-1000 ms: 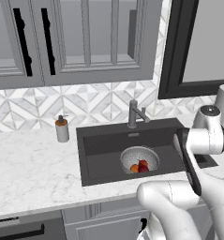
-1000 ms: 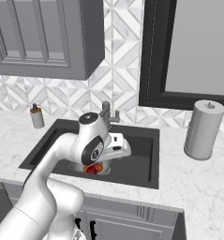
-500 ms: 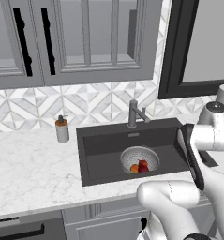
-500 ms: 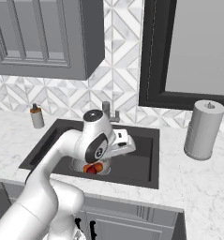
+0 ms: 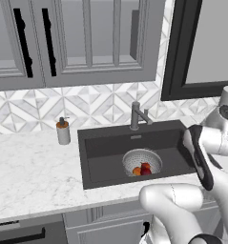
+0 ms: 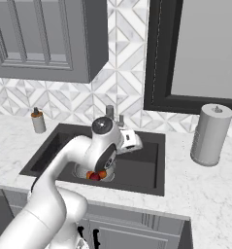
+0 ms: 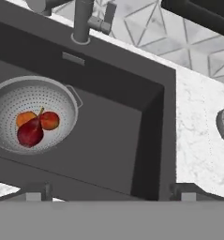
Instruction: Put the colander in the sink, put the pear, apple, apple in the colander, and turn on the sink faucet and pour water over the colander.
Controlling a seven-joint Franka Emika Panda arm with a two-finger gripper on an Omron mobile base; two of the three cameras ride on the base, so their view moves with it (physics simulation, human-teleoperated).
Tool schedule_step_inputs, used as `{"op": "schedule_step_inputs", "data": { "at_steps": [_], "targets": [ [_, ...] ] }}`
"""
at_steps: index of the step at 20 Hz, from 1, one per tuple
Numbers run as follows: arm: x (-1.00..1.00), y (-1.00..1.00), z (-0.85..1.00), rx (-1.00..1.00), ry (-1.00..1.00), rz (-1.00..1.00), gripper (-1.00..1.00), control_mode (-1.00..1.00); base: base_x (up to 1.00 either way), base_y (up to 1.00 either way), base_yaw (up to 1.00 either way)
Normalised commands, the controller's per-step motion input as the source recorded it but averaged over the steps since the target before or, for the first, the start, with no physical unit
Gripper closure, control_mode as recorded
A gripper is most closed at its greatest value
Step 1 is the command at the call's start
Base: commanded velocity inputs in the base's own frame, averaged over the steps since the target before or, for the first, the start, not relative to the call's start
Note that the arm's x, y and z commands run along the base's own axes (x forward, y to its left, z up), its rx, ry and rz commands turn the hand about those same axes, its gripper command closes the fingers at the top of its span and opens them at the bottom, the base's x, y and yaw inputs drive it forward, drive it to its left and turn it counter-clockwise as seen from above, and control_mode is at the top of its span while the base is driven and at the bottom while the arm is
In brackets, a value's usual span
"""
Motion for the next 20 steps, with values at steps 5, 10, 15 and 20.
{"op": "schedule_step_inputs", "data": {
  "at_steps": [5,10,15,20],
  "targets": [
    [0.17,0.09,0.03,0.17,-0.61,0.20,-1.00,-1.00,0.00,0.00,0.00],
    [0.33,0.07,0.11,0.08,-0.59,0.22,-1.00,-1.00,0.00,0.00,0.00],
    [0.51,0.17,0.06,0.08,-0.31,0.14,-1.00,-1.00,0.00,0.00,0.00],
    [0.60,0.07,0.20,0.17,0.01,0.06,-1.00,-1.00,0.00,0.00,0.00]
  ]
}}
